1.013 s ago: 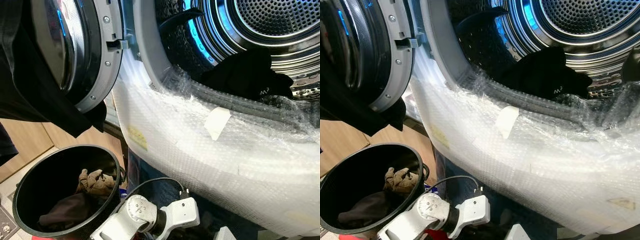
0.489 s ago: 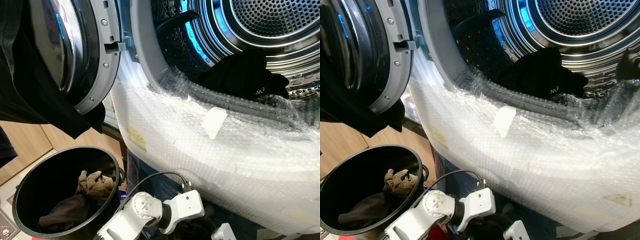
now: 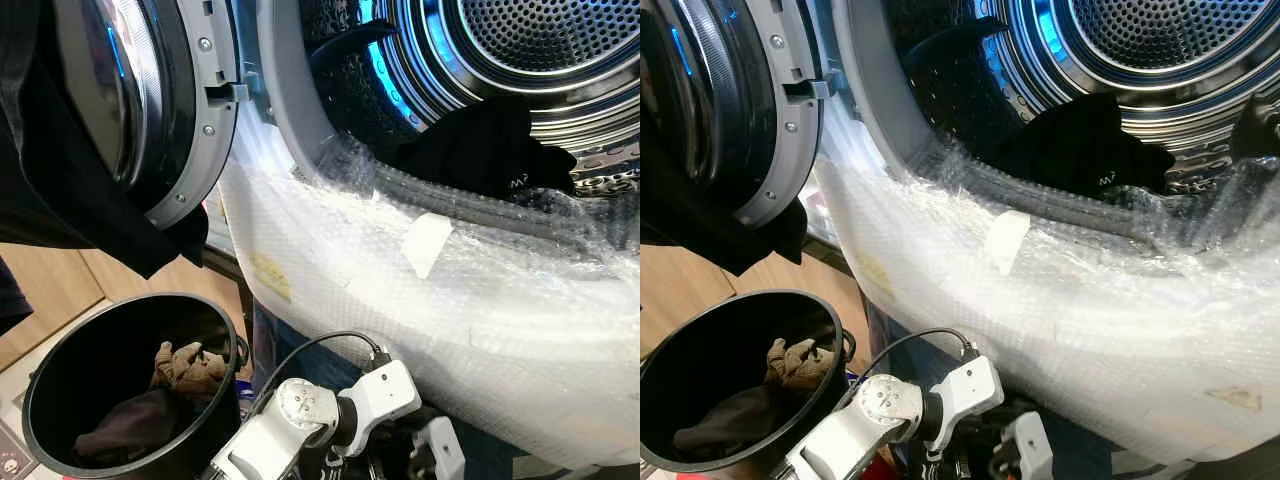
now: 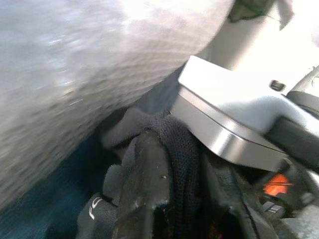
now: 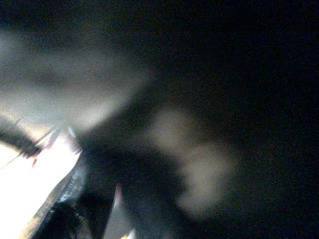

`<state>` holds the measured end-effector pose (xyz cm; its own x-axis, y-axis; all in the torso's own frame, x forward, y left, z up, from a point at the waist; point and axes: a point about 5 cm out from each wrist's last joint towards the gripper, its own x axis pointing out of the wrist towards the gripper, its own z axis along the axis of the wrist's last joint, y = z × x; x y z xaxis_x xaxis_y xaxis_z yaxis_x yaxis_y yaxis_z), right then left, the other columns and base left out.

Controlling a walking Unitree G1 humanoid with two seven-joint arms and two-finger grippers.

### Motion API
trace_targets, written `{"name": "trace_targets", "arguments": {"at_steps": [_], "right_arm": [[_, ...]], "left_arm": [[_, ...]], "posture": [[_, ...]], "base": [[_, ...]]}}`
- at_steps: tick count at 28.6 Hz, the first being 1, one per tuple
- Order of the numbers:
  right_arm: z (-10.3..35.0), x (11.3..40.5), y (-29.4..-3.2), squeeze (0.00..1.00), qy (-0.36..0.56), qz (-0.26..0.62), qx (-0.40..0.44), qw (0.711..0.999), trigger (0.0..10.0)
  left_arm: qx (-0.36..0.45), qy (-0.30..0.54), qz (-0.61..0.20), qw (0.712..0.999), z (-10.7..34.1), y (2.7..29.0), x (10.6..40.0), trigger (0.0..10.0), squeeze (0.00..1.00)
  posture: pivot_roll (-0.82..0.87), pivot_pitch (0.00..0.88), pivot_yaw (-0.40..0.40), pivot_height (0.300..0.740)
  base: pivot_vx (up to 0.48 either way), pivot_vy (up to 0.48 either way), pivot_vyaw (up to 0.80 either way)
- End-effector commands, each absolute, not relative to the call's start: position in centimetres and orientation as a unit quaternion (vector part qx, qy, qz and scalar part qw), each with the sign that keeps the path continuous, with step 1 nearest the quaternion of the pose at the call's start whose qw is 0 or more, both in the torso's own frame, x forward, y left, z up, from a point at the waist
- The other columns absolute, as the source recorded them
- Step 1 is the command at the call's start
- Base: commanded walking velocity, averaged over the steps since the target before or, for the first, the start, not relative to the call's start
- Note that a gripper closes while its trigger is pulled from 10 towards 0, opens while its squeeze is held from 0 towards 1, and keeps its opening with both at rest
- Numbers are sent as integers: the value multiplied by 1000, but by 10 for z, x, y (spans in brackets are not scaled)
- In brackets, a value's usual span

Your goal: Clothes washing

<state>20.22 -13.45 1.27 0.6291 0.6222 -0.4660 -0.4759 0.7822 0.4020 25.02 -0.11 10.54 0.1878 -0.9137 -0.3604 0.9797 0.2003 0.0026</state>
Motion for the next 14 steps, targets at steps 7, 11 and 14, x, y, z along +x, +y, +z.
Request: {"name": "trace_targets", "arguments": {"at_steps": [7,11,14], "right_arm": [[4,207,-148,0,310,245,134,909,10000],[7,208,-149,0,283,250,156,913,0],[6,201,-152,0,292,277,135,905,0]], "left_arm": [[83,77,-670,734,136,-22,241,0,0],[83,80,-669,734,135,-21,240,0,0],[86,83,-671,732,134,-20,240,0,0]], "posture": [[-85,49,-5,740],[-82,49,-7,740],[-83,49,-5,740]], "base": [[0,0,0],[0,0,0],[0,0,0]]}}
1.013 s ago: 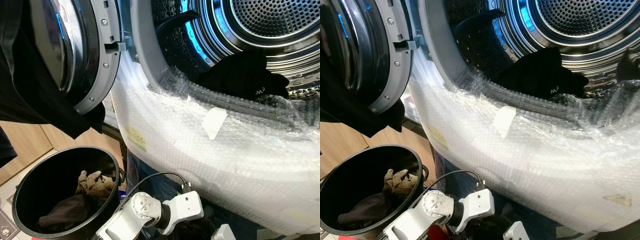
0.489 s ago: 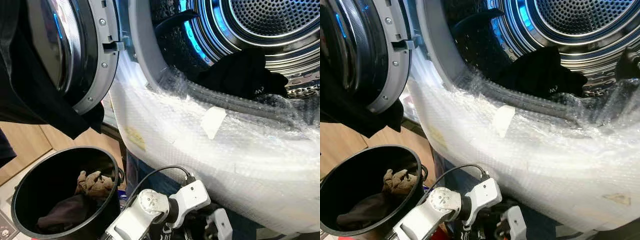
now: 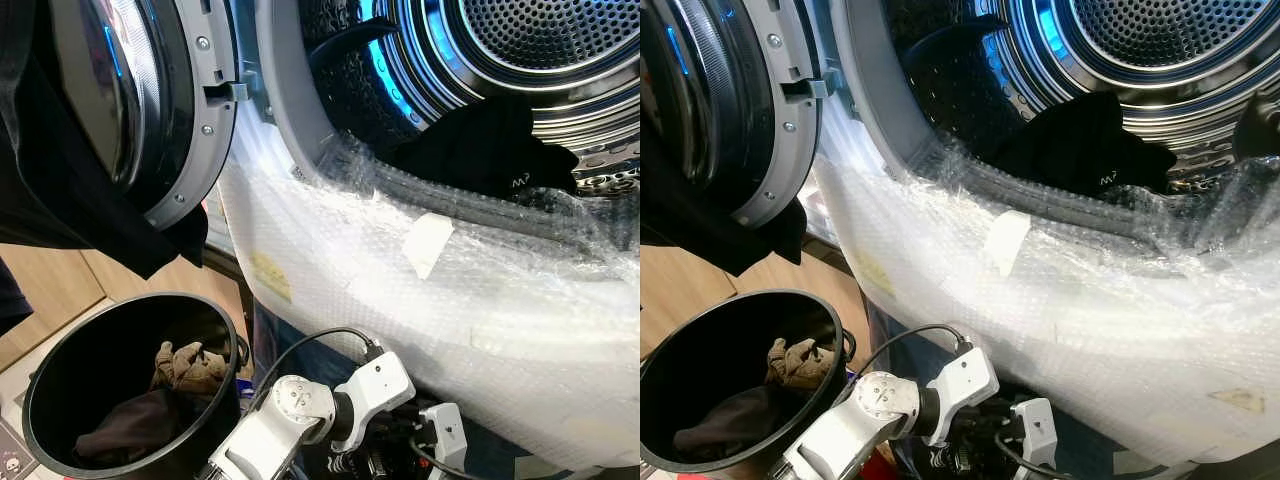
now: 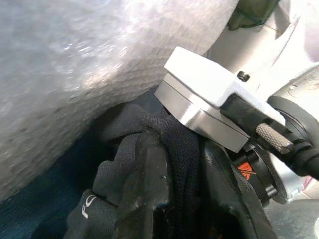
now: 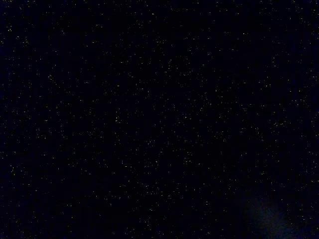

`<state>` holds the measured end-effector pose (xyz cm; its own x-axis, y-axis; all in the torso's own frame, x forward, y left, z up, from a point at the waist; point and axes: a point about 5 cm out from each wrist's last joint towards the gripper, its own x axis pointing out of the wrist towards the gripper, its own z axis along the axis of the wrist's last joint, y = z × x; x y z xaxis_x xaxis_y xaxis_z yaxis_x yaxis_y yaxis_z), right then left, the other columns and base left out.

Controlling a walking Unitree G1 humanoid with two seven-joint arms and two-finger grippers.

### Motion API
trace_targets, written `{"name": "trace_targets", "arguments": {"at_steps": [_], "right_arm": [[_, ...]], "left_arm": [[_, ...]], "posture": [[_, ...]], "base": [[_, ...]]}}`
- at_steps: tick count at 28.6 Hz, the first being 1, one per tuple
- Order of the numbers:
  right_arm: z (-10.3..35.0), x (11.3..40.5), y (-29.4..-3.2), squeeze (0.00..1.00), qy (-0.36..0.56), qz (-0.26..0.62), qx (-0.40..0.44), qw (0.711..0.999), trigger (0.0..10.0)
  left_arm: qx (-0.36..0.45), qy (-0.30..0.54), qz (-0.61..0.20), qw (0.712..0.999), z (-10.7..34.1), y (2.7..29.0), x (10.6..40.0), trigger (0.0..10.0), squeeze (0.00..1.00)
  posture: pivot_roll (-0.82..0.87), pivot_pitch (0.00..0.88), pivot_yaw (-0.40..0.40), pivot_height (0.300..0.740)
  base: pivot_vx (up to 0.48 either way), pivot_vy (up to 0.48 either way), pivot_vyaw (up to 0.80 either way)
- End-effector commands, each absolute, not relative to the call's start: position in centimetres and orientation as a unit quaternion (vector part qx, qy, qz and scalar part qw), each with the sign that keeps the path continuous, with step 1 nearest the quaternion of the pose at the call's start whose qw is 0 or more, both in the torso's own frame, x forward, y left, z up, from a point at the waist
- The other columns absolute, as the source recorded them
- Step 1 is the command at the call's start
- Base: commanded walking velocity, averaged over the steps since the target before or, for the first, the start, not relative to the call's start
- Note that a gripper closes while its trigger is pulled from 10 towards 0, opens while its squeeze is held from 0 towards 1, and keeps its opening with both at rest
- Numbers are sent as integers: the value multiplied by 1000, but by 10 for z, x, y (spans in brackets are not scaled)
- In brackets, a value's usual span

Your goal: Clothes washing

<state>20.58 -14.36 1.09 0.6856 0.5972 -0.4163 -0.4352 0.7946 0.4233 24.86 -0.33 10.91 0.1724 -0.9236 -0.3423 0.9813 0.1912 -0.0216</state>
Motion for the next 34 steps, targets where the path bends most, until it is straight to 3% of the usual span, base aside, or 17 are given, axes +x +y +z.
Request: {"name": "trace_targets", "arguments": {"at_steps": [1,8,9,10,11,34], "right_arm": [[3,198,-154,0,300,282,118,904,0],[-6,193,-171,0,319,267,90,905,0],[-5,195,-174,0,315,257,94,909,1608],[-5,196,-176,0,313,251,97,911,1608],[-4,197,-178,0,307,248,104,913,0],[1,189,-187,0,273,263,158,912,0]], "left_arm": [[86,83,-671,732,134,-19,240,0,0],[88,84,-672,730,135,-18,240,0,0],[89,84,-672,730,135,-17,240,0,0],[89,85,-673,730,135,-17,240,0,0],[90,85,-672,730,135,-17,240,0,0],[95,89,-663,737,133,-10,241,0,0]], "posture": [[-83,49,-5,740],[-79,50,-4,740],[-79,50,-4,740],[-79,50,-4,740],[-80,51,-3,740],[-79,46,6,740]], "base": [[0,0,0],[0,0,0],[0,0,0],[0,0,0],[0,0,0],[0,0,0]]}}
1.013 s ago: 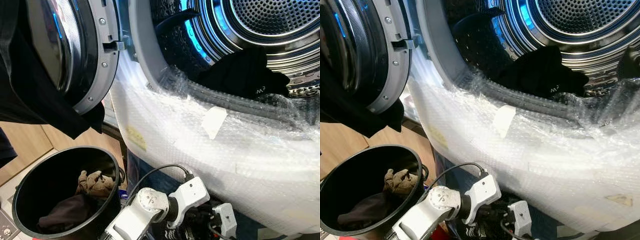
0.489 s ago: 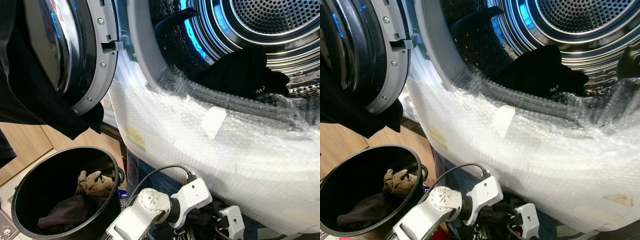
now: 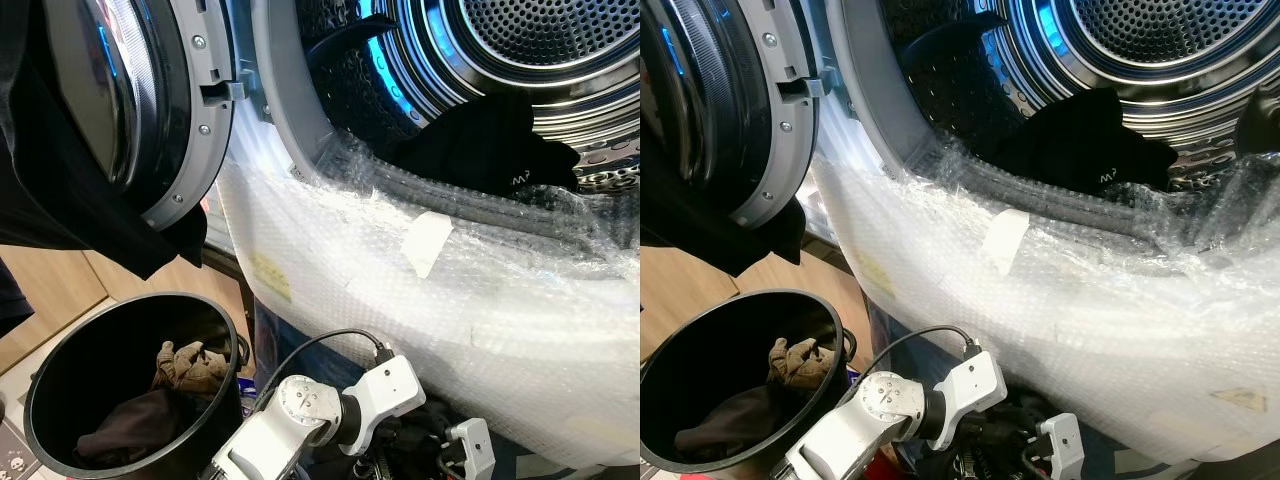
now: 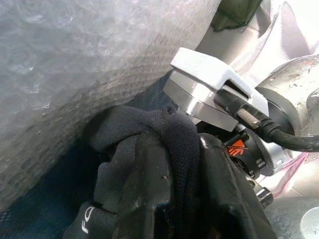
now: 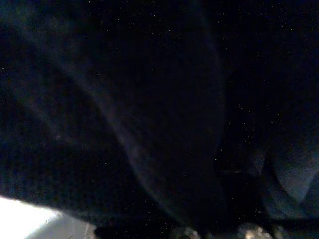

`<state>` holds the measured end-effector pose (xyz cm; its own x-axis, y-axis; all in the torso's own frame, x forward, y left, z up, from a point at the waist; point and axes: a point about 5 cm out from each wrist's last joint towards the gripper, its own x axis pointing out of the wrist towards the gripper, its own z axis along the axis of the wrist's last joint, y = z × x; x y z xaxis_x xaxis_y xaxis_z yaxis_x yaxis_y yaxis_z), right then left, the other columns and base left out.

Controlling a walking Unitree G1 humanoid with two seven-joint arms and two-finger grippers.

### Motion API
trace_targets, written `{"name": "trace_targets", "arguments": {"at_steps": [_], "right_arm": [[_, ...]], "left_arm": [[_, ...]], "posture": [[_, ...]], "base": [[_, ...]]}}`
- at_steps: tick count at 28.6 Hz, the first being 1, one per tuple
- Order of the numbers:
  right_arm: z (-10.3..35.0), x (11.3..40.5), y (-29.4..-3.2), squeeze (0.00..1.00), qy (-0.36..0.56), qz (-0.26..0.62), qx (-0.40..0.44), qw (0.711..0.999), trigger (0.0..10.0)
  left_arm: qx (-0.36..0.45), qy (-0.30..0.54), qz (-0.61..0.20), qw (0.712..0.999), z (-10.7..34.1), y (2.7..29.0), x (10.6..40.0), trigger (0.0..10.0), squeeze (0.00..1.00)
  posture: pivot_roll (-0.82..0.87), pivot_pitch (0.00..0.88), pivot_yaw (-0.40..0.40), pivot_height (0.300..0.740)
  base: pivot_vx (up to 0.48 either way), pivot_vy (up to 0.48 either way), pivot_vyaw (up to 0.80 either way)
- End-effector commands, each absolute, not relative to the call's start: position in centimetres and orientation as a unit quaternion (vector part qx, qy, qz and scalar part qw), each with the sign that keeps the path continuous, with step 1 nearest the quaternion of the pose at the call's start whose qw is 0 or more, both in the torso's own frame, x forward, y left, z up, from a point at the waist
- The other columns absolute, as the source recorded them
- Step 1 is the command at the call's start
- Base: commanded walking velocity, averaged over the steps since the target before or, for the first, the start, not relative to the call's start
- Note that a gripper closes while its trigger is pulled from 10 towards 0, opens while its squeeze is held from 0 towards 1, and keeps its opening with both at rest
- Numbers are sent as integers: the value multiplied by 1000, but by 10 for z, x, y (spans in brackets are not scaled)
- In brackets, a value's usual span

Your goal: Clothes washing

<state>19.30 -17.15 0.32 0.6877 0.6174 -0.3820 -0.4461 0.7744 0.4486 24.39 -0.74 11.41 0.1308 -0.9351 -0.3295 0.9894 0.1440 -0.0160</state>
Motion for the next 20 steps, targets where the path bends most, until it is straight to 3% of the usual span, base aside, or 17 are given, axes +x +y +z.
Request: {"name": "trace_targets", "arguments": {"at_steps": [1,5,8,12,13,14,16,20], "right_arm": [[1,189,-187,0,273,263,158,912,0],[1,190,-183,0,271,271,161,910,0],[1,191,-179,0,267,280,165,907,0],[1,190,-176,0,269,287,165,905,0],[-1,190,-174,0,273,290,161,903,0],[-2,190,-171,0,278,299,154,900,0],[-3,189,-167,0,282,313,150,894,0],[-2,193,-165,0,280,315,153,894,0]], "left_arm": [[95,89,-663,737,133,-10,241,0,0],[97,93,-655,743,131,-5,241,0,0],[90,97,-623,771,130,-1,247,0,0],[92,93,-619,774,131,5,245,0,0],[96,92,-615,777,130,7,245,3373,0],[103,91,-603,786,130,11,246,10000,0],[106,98,-581,801,129,19,248,10000,0],[115,108,-577,801,128,31,246,10000,0]], "posture": [[-79,46,6,740],[-78,40,9,740],[-77,25,11,740],[-75,13,10,740],[-75,9,10,740],[-75,2,10,740],[-65,0,7,740],[-53,0,4,740]], "base": [[0,0,0],[0,0,0],[0,0,0],[0,0,0],[0,0,0],[0,0,0],[0,0,0],[0,0,0]]}}
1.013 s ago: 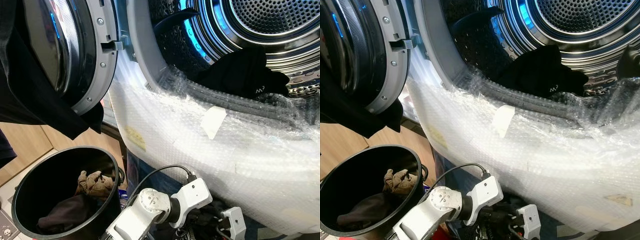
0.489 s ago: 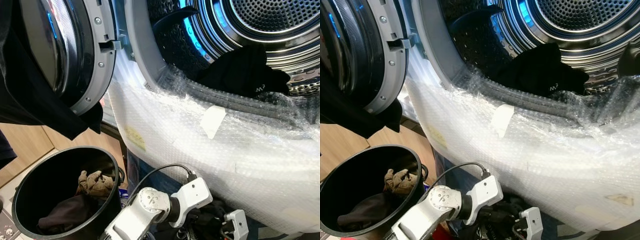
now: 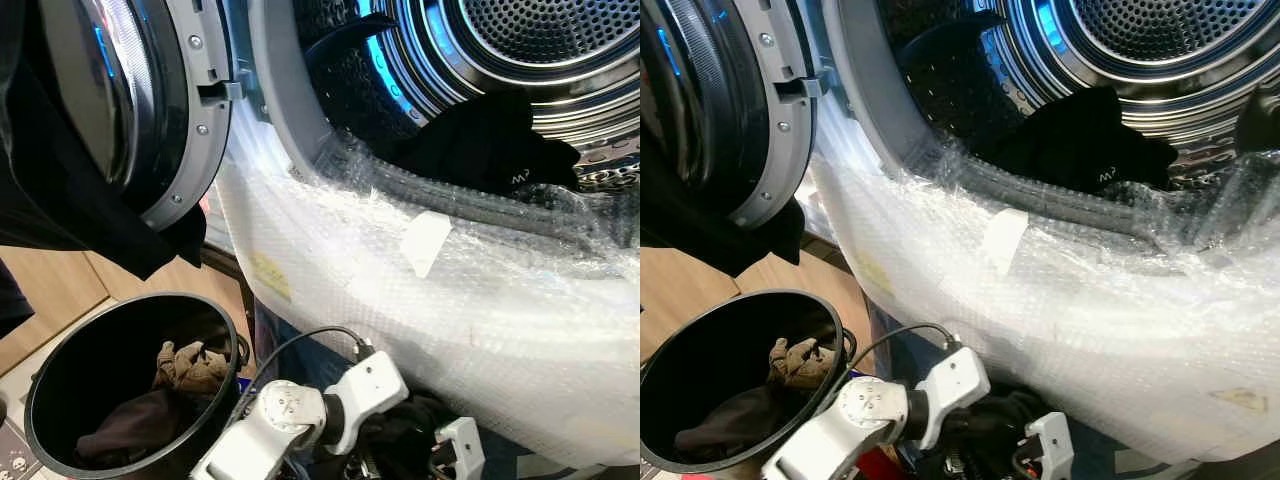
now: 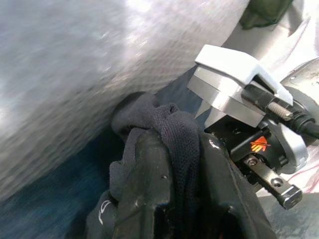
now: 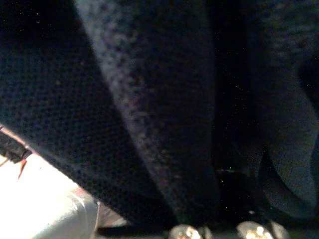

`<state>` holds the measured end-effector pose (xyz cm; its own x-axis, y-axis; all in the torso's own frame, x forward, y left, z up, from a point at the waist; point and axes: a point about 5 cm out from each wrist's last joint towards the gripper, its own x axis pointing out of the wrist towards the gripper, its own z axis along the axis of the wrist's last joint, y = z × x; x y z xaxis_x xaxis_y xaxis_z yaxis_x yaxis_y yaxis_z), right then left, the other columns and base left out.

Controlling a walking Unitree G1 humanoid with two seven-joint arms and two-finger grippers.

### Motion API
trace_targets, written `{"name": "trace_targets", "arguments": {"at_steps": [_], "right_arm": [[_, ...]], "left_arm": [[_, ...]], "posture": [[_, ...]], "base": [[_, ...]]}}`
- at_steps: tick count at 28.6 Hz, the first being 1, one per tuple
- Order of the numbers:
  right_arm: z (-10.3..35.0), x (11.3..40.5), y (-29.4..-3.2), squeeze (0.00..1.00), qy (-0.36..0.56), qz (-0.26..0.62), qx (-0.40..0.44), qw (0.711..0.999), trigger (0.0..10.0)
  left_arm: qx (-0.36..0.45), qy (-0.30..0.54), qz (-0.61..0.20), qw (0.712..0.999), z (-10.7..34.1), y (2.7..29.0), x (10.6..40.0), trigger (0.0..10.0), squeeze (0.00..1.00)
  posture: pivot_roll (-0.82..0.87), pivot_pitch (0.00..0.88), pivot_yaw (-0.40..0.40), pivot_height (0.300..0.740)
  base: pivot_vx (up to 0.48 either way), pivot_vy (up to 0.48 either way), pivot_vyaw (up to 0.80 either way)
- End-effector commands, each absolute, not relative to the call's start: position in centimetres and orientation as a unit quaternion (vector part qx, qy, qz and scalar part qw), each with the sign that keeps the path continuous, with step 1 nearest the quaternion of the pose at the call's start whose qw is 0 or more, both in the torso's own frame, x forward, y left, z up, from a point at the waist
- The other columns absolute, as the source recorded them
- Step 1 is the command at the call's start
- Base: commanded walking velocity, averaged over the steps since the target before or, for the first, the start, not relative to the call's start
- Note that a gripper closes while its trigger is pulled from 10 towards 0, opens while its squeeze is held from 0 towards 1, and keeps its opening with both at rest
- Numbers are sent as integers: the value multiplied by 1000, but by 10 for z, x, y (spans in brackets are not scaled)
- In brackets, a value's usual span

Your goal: Clothes washing

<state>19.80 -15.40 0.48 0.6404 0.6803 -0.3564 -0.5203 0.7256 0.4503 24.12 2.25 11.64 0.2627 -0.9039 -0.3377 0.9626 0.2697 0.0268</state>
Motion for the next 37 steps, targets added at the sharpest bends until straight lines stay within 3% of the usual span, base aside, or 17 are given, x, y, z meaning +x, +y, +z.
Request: {"name": "trace_targets", "arguments": {"at_steps": [1,3,4,7,10,12,15,18,24,26,28,29,31,32,34,35,37], "right_arm": [[-3,193,-164,0,281,319,152,892,0],[-3,196,-161,0,282,323,147,892,0],[-3,196,-160,0,282,323,146,892,0],[2,203,-156,0,271,331,144,893,0],[8,207,-152,0,260,349,140,890,0],[7,206,-152,0,260,350,138,889,0],[5,203,-153,0,270,355,130,886,0],[2,197,-155,0,278,357,133,882,0],[-2,193,-156,0,289,362,128,877,0],[-2,192,-155,0,291,369,124,874,0],[2,188,-155,0,290,383,115,870,0],[2,188,-155,0,290,383,115,870,0],[7,186,-154,0,284,396,111,866,0],[16,186,-152,0,270,407,108,866,0],[19,186,-152,0,266,410,105,866,0],[30,186,-149,0,250,429,98,863,0],[37,184,-147,0,241,441,97,859,0]], "left_arm": [[114,108,-573,805,130,33,247,10000,0],[106,101,-556,818,135,37,250,10000,55],[105,99,-554,820,136,38,251,10000,1000],[86,86,-551,826,145,39,250,10000,1000],[78,96,-588,800,142,40,231,10000,1000],[76,100,-590,798,141,41,229,10000,1000],[51,112,-563,817,143,55,230,10000,1000],[37,100,-473,875,159,90,256,10000,1000],[68,143,-411,898,151,123,259,10000,1000],[110,214,-347,907,117,145,257,10000,1000],[101,229,-229,941,97,165,267,10000,1000],[101,229,-229,941,97,165,267,10000,1000],[102,207,-149,962,90,178,275,10000,1000],[70,166,-37,983,87,197,281,10000,933],[61,157,-7,986,85,203,281,10000,933],[63,129,44,989,87,214,279,10000,0],[56,122,73,988,87,220,278,10000,0]], "posture": [[-50,0,3,740],[-53,0,5,740],[-53,0,5,740],[-57,0,5,740],[-55,0,2,740],[-55,0,2,740],[-59,0,2,740],[-44,0,-2,740],[-38,0,-1,740],[-45,0,0,740],[-45,0,-2,740],[-45,0,-2,740],[-39,0,-5,740],[-48,0,-6,740],[-49,0,-7,740],[-57,0,-10,740],[-56,0,-10,740]], "base": [[0,0,0],[0,0,0],[0,0,0],[0,0,0],[0,0,0],[0,0,0],[0,0,0],[0,0,0],[0,0,0],[0,0,0],[0,0,0],[0,0,0],[0,0,0],[0,0,0],[0,0,0],[0,0,0],[0,0,0]]}}
